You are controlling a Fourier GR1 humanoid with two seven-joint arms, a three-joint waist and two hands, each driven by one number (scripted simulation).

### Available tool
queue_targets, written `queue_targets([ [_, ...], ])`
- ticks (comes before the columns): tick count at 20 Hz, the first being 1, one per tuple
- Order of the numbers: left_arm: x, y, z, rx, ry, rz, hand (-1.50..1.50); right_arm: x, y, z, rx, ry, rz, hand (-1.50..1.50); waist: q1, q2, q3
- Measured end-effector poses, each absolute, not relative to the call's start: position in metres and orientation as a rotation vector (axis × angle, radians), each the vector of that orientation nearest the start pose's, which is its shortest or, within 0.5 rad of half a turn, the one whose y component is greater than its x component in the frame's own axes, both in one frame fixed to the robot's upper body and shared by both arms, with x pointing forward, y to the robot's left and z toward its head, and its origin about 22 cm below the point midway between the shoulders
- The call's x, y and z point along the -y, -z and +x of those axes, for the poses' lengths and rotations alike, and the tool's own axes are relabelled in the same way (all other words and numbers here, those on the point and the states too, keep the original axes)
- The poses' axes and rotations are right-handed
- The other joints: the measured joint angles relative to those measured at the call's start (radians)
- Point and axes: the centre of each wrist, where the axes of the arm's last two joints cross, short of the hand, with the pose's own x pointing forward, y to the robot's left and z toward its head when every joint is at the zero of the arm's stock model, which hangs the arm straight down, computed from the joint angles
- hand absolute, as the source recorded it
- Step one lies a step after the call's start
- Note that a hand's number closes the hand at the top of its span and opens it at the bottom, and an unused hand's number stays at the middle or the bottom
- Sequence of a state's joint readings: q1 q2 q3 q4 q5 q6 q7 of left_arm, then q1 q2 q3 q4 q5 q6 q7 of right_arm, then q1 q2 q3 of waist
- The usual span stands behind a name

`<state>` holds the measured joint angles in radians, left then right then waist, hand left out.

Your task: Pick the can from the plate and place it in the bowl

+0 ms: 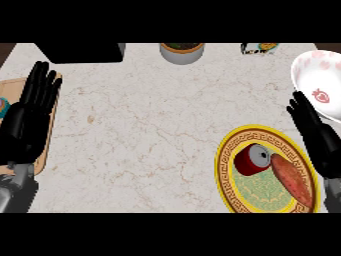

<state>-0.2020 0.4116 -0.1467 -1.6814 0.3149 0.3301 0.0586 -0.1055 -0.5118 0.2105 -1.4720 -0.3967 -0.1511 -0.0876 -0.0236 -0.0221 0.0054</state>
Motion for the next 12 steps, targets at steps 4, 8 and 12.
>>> queue_targets([
  [4, -0.265, -0.097, 0.28, 1.764, 0.042, 0.196, 0.0, 0.311, -0.037, 0.27, 1.659, -0.17, 0.156, 1.5, 0.02, 0.017, 0.0],
  [8, -0.276, -0.089, 0.281, 1.725, 0.108, 0.303, 0.0, 0.336, -0.05, 0.28, 1.75, -0.207, 0.147, -1.5, 0.029, 0.029, 0.0],
  [12, -0.276, -0.086, 0.287, 1.686, 0.146, 0.354, 0.0, 0.373, -0.028, 0.282, 1.843, -0.095, 0.22, -1.5, 0.033, 0.035, 0.001],
])
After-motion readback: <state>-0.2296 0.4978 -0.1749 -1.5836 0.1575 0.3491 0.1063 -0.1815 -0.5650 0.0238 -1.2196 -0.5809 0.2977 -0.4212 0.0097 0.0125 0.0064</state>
